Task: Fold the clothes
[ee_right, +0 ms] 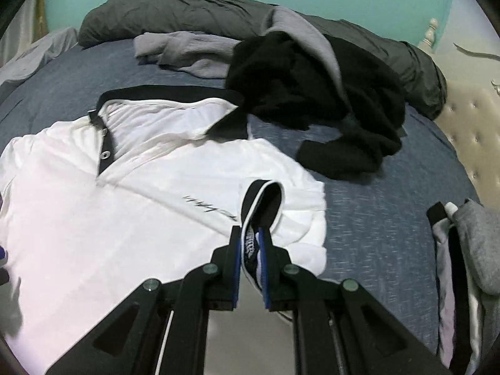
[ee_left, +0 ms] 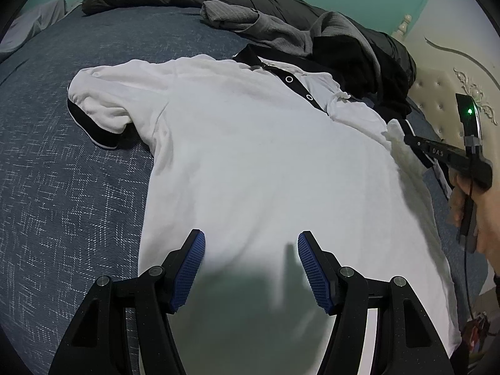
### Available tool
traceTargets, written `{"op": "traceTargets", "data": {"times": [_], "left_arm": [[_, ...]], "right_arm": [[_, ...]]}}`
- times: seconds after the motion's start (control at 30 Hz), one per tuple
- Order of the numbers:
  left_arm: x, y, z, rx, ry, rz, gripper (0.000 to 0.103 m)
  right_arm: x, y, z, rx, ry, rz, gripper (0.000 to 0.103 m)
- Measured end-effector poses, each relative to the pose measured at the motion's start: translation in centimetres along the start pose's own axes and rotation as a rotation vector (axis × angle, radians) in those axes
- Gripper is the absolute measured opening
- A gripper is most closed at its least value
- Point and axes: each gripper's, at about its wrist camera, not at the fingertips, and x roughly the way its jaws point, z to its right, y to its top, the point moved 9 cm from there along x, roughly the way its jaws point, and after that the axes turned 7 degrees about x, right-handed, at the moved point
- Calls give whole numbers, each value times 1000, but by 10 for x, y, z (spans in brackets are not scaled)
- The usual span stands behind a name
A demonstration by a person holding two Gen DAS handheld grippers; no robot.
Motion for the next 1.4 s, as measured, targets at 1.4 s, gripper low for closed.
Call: {"op": "traceTargets", "data": {"times": [1.4], "left_arm": [[19, 55, 124, 143, -183, -3, 66]], "right_arm": [[-43, -79, 98, 749, 306, 67, 50]]}}
